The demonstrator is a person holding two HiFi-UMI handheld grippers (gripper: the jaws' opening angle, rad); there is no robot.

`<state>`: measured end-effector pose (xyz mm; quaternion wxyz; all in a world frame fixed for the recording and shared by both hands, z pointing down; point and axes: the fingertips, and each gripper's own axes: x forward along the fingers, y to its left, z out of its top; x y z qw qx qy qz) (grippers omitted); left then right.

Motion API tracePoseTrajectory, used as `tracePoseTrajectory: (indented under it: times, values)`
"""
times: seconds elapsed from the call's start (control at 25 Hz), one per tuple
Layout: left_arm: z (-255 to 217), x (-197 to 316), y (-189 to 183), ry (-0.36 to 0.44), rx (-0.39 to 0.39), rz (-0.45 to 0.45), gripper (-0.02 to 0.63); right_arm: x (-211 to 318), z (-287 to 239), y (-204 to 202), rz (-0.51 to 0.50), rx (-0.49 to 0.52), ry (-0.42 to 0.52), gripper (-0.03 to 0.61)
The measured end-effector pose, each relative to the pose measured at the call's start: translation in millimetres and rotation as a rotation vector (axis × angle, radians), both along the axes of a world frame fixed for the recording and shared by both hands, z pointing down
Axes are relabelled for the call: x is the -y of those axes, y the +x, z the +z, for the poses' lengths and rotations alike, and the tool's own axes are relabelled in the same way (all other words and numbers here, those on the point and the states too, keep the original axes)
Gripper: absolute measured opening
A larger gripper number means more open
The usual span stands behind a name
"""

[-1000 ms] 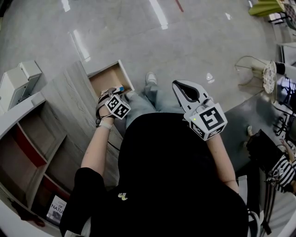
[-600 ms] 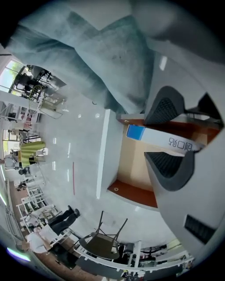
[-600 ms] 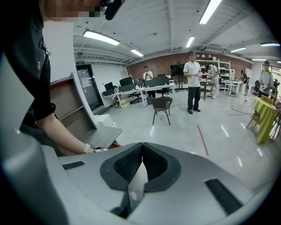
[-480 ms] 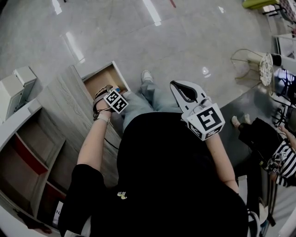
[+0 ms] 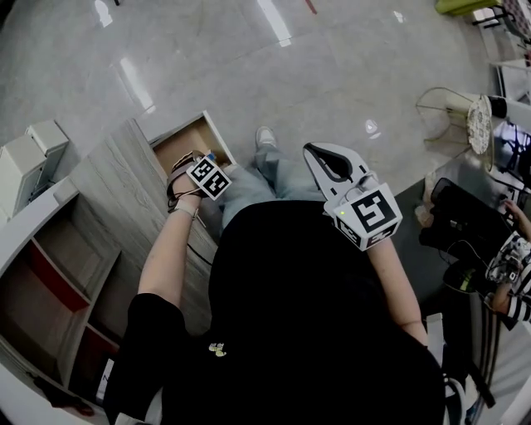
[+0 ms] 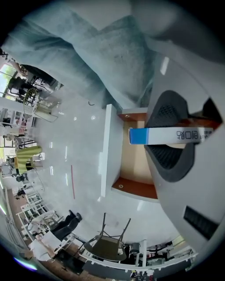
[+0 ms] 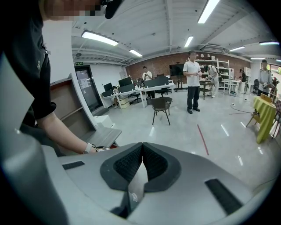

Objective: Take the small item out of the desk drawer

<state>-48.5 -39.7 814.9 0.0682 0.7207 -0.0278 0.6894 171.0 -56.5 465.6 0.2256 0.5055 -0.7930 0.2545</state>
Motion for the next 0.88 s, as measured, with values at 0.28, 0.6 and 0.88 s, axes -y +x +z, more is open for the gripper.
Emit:
tracePoseTrajectory:
  times: [0.28, 0.6, 0.88]
  values:
    - [-38.9, 14.5, 6.0, 0.005, -0.062, -0.035, 0.094, 12.0, -8.2, -9.4, -0.033, 0.02, 0.032, -0.003]
    - [-90.5, 12.4, 12.5, -0.04, -0.121, -0.092, 0.092, 23.9, -20.7, -21.5, -0.098, 0.044, 0.069, -0.003]
    - [-146.3, 16.4, 24.0, -0.004, -0.194, -0.203, 0.093, 38.4, -38.2, -31.0, -0.166, 0.089, 0.113, -0.003]
